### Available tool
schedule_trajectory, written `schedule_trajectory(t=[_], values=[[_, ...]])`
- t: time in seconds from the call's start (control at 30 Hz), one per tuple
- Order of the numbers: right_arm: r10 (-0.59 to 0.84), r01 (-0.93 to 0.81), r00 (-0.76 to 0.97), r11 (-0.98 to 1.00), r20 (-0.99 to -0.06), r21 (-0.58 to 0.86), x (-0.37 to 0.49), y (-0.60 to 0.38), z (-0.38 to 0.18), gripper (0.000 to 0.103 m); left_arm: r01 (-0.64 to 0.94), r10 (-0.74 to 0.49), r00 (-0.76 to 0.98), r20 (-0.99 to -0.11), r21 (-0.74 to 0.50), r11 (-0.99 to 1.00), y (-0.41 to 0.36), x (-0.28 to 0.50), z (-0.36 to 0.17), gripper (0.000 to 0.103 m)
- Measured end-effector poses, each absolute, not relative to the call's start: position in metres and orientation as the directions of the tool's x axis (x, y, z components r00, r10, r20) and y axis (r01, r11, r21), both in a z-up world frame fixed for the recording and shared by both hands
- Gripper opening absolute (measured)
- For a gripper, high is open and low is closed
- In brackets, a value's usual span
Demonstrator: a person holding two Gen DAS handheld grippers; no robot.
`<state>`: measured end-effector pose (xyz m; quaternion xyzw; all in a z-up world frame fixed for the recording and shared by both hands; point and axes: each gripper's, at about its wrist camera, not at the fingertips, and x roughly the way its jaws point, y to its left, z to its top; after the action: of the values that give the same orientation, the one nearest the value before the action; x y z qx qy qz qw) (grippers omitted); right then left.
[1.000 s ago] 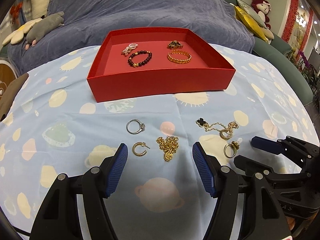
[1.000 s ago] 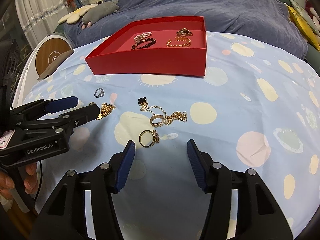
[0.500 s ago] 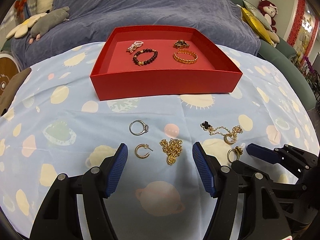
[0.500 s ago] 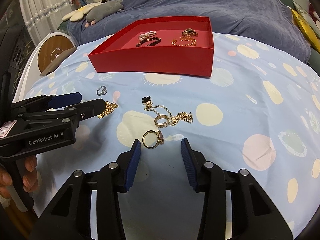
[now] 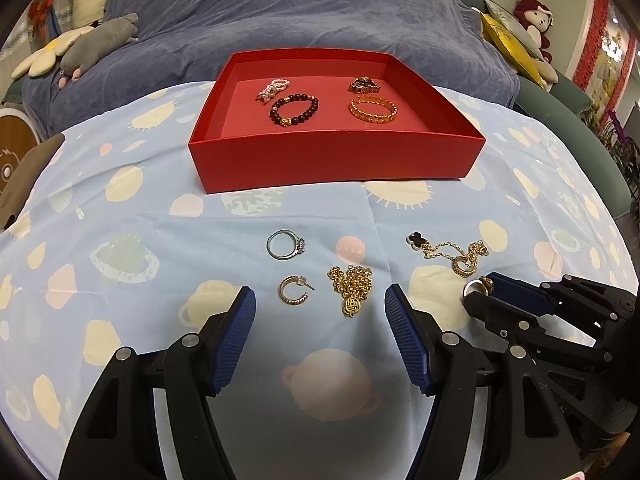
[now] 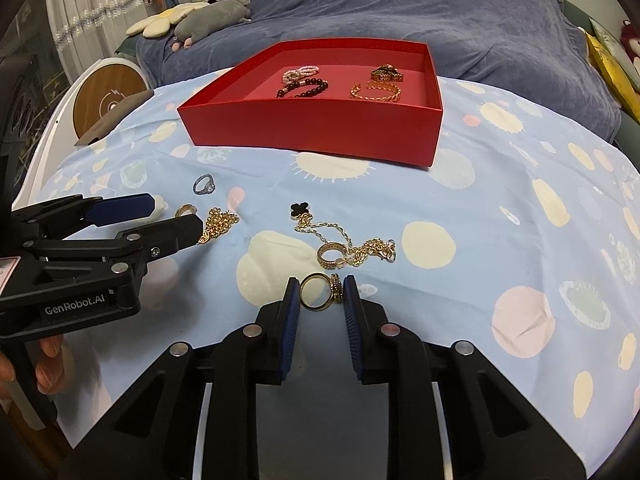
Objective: Organize jewelry
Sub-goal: 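Grasp the gold chain with the left tool while the right tool grasps a gold ring, then carry the chain and ring into the red box and open both tools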
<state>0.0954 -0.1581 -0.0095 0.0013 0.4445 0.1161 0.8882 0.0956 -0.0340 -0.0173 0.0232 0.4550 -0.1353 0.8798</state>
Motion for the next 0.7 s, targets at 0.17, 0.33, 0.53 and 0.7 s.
schedule_trajectory(t=[0.17,0.33,0.53,0.7], values=[[0.205,-0.183,0.585,0.976,-0.785,0.118,0.095,-0.166,-0.006,0.021,0.293,-0.231,0.559,-0.796,-0.071,0.953,-0.046,0.094,-0.016,0.058],[0.206,-0.167,0.586,0.977,-0.784,0.132,0.095,-0.174,-0.004,0.021,0.310,-0.219,0.546,-0.809,-0.047,0.949,-0.055,0.098,-0.026,0.043],[0.207,-0.158,0.591,0.978,-0.779,0.139,0.094,-0.178,-0.002,0.021,0.318,-0.195,0.553,-0.810,-0.011,0.948,-0.060,0.100,-0.034,0.023],[0.207,-0.153,0.592,0.978,-0.778,0.144,0.095,-0.179,-0.001,0.021,0.333,-0.190,0.561,-0.805,0.010,0.943,-0.064,0.099,-0.035,0.008]])
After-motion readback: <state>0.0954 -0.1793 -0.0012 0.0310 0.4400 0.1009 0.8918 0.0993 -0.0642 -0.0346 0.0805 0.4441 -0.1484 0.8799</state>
